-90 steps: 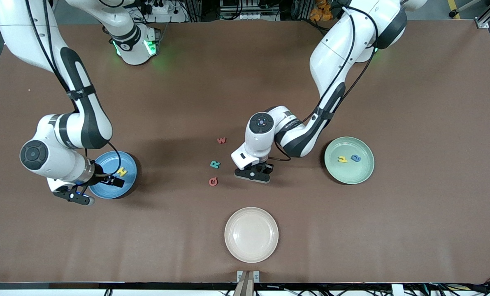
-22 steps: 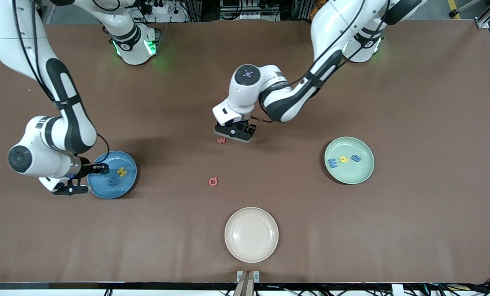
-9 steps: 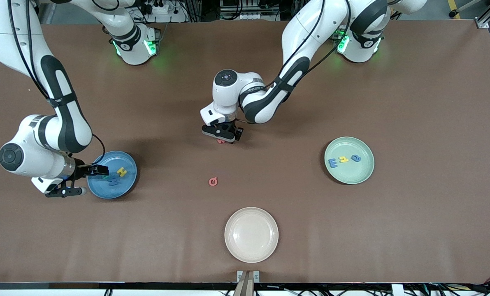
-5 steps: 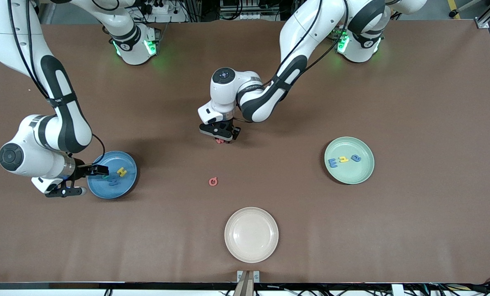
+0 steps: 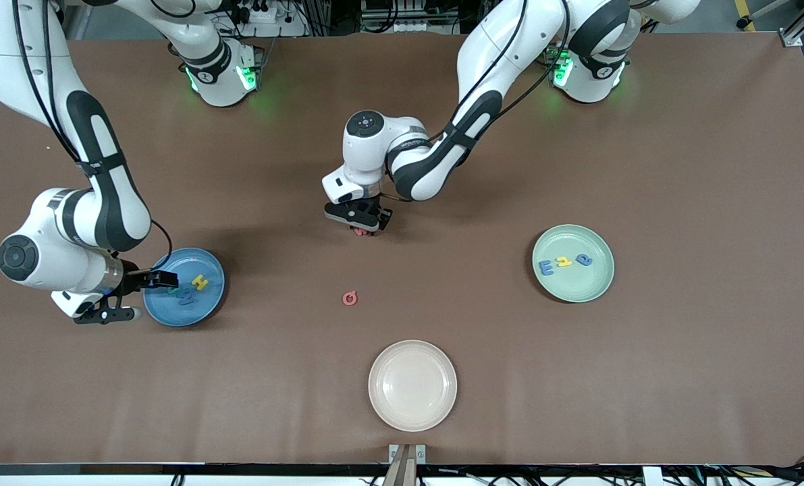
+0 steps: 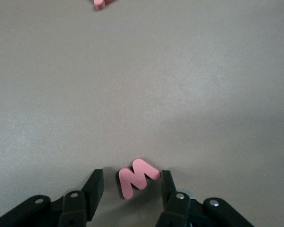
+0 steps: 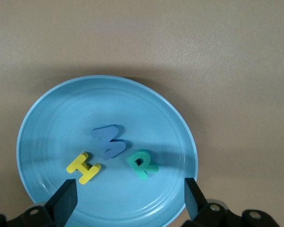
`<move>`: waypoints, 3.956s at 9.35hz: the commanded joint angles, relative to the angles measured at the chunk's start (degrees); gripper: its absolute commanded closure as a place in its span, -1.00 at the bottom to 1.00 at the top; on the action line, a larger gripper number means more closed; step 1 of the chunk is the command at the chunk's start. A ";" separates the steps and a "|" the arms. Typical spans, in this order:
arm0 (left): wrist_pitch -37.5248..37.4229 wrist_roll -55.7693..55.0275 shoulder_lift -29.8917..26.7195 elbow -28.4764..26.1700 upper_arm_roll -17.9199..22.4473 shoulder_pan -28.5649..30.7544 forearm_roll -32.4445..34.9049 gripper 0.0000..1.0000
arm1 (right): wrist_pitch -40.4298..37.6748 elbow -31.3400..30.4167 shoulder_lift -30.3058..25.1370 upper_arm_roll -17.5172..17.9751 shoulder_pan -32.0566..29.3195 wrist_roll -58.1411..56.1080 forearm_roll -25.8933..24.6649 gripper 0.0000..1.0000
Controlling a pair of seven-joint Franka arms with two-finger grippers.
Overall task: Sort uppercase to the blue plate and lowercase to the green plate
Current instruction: 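Lower the left gripper onto the pink m and close it, then carry the m to the green plate while the right gripper reaches the Q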
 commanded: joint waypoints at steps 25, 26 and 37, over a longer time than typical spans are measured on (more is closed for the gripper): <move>-27.02 25.37 -7.17 -0.48 -36.35 60.56 -1.05 0.81 | -0.92 15.12 9.07 0.75 19.63 35.90 0.12 -1.00; -30.55 28.62 -7.17 -0.66 -36.80 63.29 -1.05 0.80 | -0.92 17.22 10.56 0.83 21.65 39.68 0.12 -1.00; -20.41 24.88 -22.11 -31.31 -44.53 83.53 -1.05 0.82 | 1.45 33.33 24.55 0.66 34.15 67.93 2.67 -1.00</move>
